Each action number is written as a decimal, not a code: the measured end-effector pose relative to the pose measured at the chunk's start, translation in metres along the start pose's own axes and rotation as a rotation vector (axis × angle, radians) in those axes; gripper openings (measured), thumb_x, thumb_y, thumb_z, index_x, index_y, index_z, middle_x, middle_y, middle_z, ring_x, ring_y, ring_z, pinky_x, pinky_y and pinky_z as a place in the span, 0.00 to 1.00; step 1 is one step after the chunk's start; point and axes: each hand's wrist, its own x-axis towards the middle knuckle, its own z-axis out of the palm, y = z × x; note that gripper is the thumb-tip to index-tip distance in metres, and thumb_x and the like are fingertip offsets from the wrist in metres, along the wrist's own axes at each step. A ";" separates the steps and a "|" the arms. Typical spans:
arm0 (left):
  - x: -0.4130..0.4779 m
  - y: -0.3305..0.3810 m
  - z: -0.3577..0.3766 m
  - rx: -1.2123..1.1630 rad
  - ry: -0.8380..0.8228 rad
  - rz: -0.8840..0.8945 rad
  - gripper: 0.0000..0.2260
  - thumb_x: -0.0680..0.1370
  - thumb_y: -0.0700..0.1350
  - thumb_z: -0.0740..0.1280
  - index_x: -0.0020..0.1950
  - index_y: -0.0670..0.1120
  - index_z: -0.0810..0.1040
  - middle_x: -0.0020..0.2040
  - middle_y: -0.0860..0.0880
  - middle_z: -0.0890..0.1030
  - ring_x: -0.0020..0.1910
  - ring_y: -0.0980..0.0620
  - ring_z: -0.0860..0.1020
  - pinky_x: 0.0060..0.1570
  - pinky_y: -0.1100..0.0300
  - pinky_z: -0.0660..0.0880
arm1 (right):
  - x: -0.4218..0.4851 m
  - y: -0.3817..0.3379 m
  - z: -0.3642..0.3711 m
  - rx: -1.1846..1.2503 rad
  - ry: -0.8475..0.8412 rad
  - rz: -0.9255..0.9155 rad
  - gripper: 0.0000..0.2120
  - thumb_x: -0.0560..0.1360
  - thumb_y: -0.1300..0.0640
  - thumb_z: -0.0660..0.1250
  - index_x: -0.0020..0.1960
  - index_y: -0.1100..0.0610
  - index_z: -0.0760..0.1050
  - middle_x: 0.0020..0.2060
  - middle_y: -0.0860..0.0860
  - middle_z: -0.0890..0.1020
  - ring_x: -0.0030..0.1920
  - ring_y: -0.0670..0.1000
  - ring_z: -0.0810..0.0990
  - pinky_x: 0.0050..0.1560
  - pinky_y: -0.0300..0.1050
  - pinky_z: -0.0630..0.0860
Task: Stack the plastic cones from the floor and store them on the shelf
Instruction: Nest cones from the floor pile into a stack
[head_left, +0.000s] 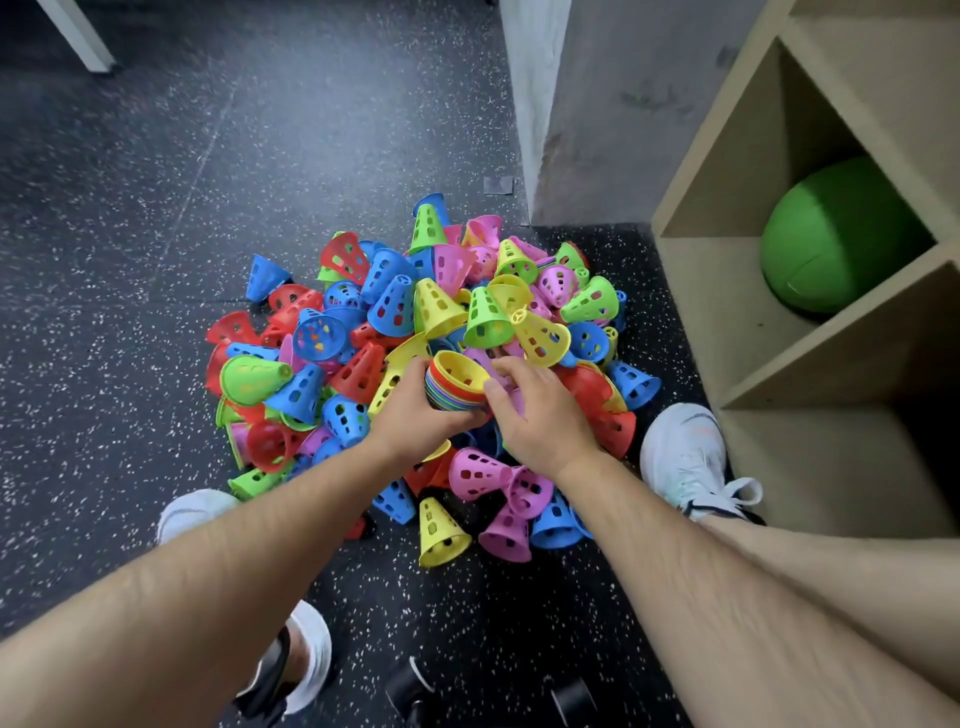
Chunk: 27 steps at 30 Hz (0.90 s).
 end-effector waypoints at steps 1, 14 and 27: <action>0.002 0.004 0.003 -0.007 -0.003 0.007 0.32 0.66 0.47 0.83 0.63 0.50 0.70 0.53 0.51 0.80 0.50 0.53 0.82 0.48 0.56 0.80 | 0.001 0.005 -0.001 0.006 0.083 0.018 0.16 0.82 0.44 0.58 0.62 0.52 0.75 0.53 0.46 0.79 0.58 0.49 0.75 0.59 0.52 0.75; 0.023 0.027 0.039 -0.093 -0.074 0.025 0.31 0.69 0.43 0.82 0.65 0.49 0.70 0.54 0.49 0.80 0.52 0.52 0.82 0.48 0.61 0.80 | 0.053 0.046 -0.021 0.130 0.341 0.586 0.20 0.81 0.43 0.61 0.65 0.56 0.74 0.63 0.53 0.71 0.54 0.53 0.75 0.48 0.43 0.66; 0.025 0.022 0.035 -0.130 -0.003 0.012 0.30 0.69 0.43 0.82 0.64 0.49 0.69 0.55 0.47 0.79 0.50 0.52 0.81 0.47 0.59 0.82 | 0.052 0.042 -0.014 0.295 0.317 0.546 0.09 0.83 0.50 0.58 0.46 0.51 0.72 0.39 0.48 0.78 0.38 0.52 0.76 0.35 0.45 0.69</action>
